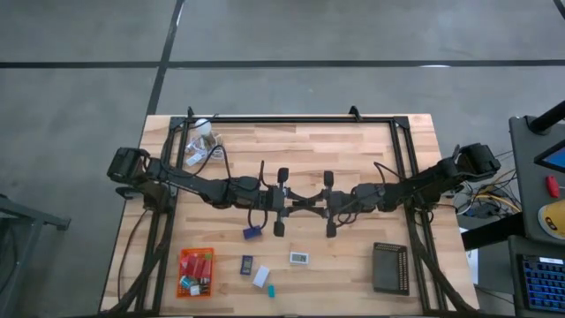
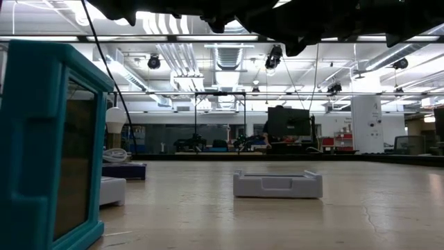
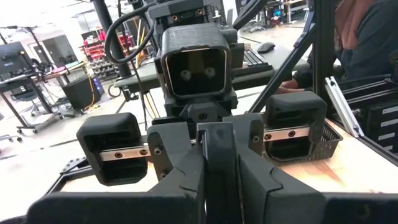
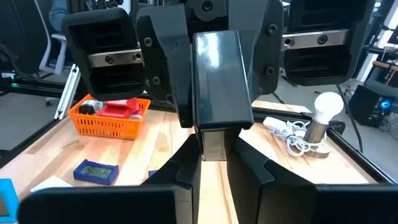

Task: Pick & Place Office items
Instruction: Put the black digital clock into the black bin

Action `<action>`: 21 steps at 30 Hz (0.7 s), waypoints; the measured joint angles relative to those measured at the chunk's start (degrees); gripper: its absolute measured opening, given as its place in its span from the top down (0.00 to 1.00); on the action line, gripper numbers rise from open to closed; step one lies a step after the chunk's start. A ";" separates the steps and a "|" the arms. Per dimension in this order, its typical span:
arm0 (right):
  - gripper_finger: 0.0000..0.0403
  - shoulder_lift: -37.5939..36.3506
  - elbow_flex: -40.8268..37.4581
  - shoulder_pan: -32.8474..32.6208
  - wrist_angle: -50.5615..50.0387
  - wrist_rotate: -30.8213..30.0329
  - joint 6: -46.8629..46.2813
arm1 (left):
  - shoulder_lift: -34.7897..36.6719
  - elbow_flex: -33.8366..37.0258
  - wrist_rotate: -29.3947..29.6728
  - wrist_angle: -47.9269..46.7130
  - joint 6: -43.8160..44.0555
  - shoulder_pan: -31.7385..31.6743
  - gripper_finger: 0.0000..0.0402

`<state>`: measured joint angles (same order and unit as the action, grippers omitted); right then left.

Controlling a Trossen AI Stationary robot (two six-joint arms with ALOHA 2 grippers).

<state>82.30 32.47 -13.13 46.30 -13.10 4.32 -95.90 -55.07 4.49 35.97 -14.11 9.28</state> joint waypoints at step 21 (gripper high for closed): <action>0.87 -0.07 0.00 0.01 -0.82 0.15 -0.55 | 0.00 -0.32 3.71 -0.05 0.71 0.22 0.66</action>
<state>82.24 32.47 -13.12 45.49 -12.95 3.77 -95.90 -55.39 8.20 35.92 -13.39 9.50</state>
